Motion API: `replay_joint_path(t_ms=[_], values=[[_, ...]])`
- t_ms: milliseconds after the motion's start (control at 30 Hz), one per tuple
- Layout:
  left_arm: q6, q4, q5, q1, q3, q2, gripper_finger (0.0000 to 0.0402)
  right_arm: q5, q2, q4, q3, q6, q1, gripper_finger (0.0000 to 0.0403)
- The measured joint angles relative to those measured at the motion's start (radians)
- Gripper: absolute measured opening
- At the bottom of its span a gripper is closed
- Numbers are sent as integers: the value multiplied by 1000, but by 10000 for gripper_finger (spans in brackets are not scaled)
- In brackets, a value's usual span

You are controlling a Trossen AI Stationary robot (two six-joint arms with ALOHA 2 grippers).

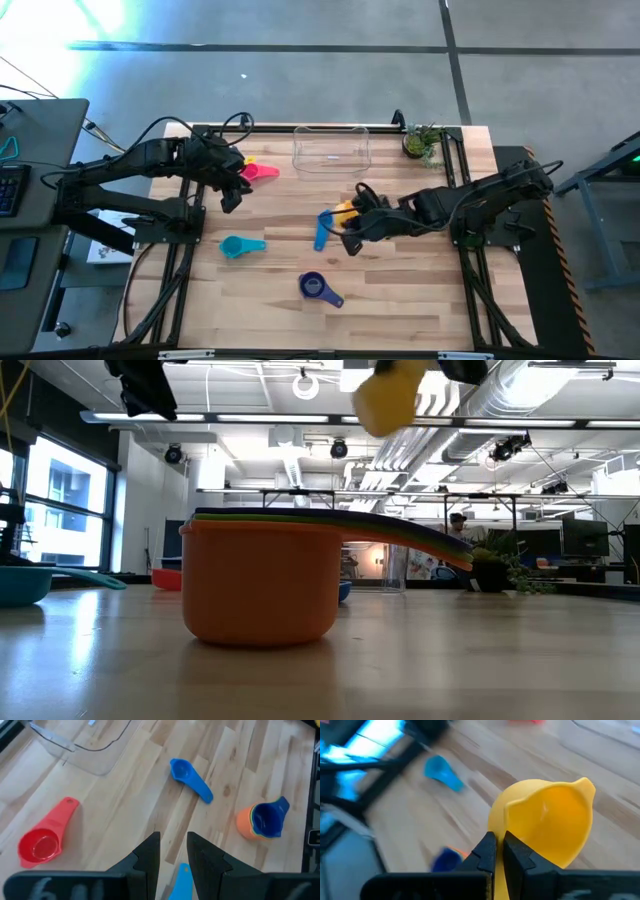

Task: Nest measuring cups in basket
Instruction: Stack the yellow measuring cup in the dark blue measuring cup

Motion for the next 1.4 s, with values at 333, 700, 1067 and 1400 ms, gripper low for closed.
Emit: replay_joint_path(t_ms=[333, 700, 1067, 1400], values=[[-259, -31, 138, -1, 0, 0, 88, -32, 0, 295, 0, -316, 0, 5], [-457, -46, 147, 0, 0, 0, 88, -118, 0, 401, 0, -514, 0, 5], [-416, -55, 146, 0, 0, -1, 88, -160, 114, 381, 97, -494, -7, 5], [-395, -72, 143, 0, 0, 0, 88, -222, 437, -150, 588, -529, 8, 5]])
